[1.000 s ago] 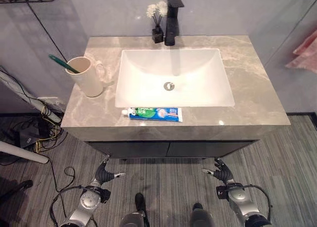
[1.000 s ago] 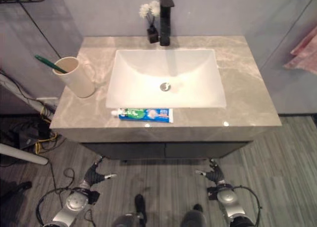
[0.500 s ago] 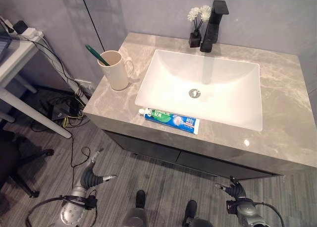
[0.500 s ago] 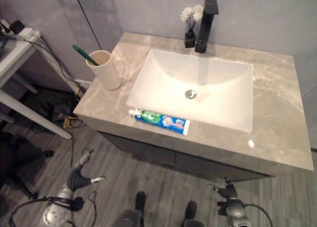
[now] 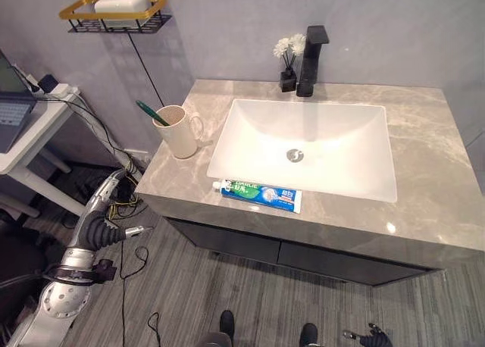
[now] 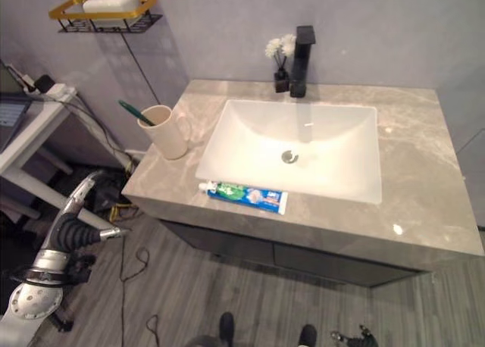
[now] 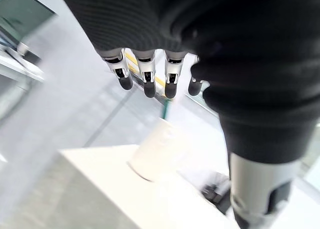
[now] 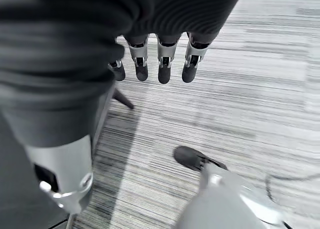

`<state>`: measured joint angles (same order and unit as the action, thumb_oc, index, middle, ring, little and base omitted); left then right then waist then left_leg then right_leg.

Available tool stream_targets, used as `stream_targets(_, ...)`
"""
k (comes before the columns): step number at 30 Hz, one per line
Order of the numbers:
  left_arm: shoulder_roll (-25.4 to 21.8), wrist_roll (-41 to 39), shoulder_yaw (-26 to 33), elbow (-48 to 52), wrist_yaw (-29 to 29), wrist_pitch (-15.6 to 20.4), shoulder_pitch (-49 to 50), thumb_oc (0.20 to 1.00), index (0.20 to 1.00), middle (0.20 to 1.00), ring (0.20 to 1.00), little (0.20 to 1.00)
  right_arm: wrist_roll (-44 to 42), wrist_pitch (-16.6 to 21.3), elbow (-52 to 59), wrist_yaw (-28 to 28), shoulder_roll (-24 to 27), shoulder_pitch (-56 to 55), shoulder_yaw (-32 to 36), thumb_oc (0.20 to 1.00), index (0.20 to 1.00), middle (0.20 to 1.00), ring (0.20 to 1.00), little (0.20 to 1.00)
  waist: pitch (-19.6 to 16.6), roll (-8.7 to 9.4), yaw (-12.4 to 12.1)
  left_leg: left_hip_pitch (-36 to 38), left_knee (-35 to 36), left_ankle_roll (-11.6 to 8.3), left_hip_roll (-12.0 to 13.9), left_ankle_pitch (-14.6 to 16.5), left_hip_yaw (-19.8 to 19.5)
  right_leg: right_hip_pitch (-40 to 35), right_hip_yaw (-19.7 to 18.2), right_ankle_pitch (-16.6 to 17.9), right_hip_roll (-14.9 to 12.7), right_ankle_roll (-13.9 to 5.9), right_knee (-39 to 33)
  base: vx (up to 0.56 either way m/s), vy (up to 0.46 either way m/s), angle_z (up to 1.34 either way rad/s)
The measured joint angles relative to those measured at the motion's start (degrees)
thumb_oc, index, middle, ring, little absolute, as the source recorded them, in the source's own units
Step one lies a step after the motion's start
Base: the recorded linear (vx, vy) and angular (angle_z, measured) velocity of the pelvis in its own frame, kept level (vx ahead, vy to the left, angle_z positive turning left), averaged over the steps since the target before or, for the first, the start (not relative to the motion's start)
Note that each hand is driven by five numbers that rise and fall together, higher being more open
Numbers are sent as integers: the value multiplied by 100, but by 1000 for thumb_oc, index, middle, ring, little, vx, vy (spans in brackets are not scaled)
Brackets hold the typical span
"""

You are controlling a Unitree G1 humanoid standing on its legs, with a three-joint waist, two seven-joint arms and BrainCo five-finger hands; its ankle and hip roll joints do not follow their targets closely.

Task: Put brush and paste in cup on sink, flatten towel.

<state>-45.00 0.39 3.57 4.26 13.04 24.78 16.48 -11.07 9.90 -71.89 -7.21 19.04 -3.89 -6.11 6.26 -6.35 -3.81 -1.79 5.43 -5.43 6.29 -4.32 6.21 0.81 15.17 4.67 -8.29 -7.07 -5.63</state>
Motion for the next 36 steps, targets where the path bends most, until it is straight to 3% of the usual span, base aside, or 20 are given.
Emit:
stream_targets(1,-9,2,-11,61,-47,9,6,1000,1000,1000,1000,1000,-3,-4,31,-1,-1,21,80,1000,1000,1000,1000,1000,-13,-19,-14,-13,3,7,4,8,81,39,-73,34,1,-7,-1,-6,42,-25)
stream_targets(3,-11,-11,-17,88,-113,9,-72,1000,1000,1000,1000,1000,-3,-7,32,7,2,-11,89,1000,1000,1000,1000,1000,-31,-53,203,-11,2,8,-16,7,94,70,-103,44,-8,-4,-1,-5,75,-21)
stream_targets(6,-330,-223,-205,170,-373,12,-87,1000,1000,1000,1000,1000,-42,9,259,22,142,14,98,1000,1000,1000,1000,1000,-10,-155,297,-21,13,42,-38,32,415,264,-400,158,-42,-2,-1,-3,81,-43)
stream_targets(7,-344,-237,-275,190,-489,12,-162,1000,1000,1000,1000,1000,-67,3,306,18,196,14,112,1000,1000,1000,1000,1000,-9,-206,458,-24,13,47,-73,33,433,289,-449,177,-61,-7,-1,-6,56,-28)
stream_targets(14,-449,-502,-731,384,-819,103,-534,1000,1000,1000,1000,1000,-150,126,1479,-65,421,-146,314,1000,1000,1000,1000,1000,80,-446,773,60,22,75,-125,98,803,419,-813,227,-83,-80,-1,-2,48,-24)
stream_targets(25,-451,-479,-1109,-264,-980,78,-666,1000,1000,1000,1000,1000,633,226,2250,-148,628,-207,-50,1000,1000,1000,1000,1000,154,-353,809,71,21,87,-144,140,973,518,-982,258,-77,-83,-1,-2,8,-8)
stream_targets(36,-449,-172,-1447,-697,-953,3,-964,1000,1000,1000,1000,1000,744,230,2312,-144,611,-115,-195,1000,1000,1000,1000,1000,260,-200,803,69,21,98,-149,149,972,517,-980,252,-84,-91,-1,0,0,0)
